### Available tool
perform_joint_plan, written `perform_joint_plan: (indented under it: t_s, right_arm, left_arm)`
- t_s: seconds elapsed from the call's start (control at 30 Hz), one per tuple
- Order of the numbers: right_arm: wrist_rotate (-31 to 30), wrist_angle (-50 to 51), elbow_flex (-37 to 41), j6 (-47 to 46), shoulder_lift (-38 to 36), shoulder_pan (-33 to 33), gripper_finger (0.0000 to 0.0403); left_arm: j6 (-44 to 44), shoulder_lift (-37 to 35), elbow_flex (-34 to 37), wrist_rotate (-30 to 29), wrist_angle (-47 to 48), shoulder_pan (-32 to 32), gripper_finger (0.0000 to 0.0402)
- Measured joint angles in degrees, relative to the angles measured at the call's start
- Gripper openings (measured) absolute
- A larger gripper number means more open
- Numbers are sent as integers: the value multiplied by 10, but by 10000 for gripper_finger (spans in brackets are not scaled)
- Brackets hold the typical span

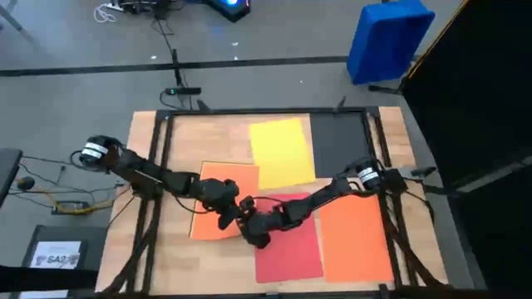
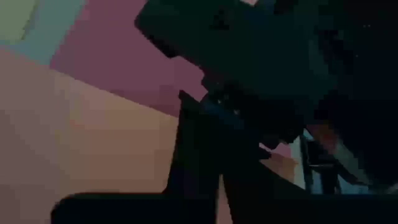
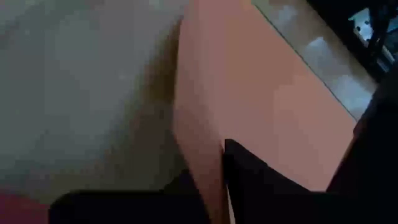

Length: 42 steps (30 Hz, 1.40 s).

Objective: Organize paper
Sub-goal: Stack the orange paper on top of the orange paper

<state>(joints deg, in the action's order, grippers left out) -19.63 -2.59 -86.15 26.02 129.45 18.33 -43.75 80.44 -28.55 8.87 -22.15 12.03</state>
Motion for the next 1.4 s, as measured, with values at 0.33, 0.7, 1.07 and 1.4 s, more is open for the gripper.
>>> perform_joint_plan:
  t_s: [0.33,0.7,1.07,1.4]
  right_arm:
    - [4,2,0,-10,0,0,0]
    - [3,2,0,-11,0,0,0]
    - [6,0,0,-11,1,0,0]
    - [15,2,2,-11,3,0,0]
  left_arm:
    - [0,-1,-1,-2,0,0,0]
    - [-3,-1,-1,-5,0,0,0]
    - [-30,-3,-4,24,15,-1,0]
    - [-108,-23,-5,127,73,30,0]
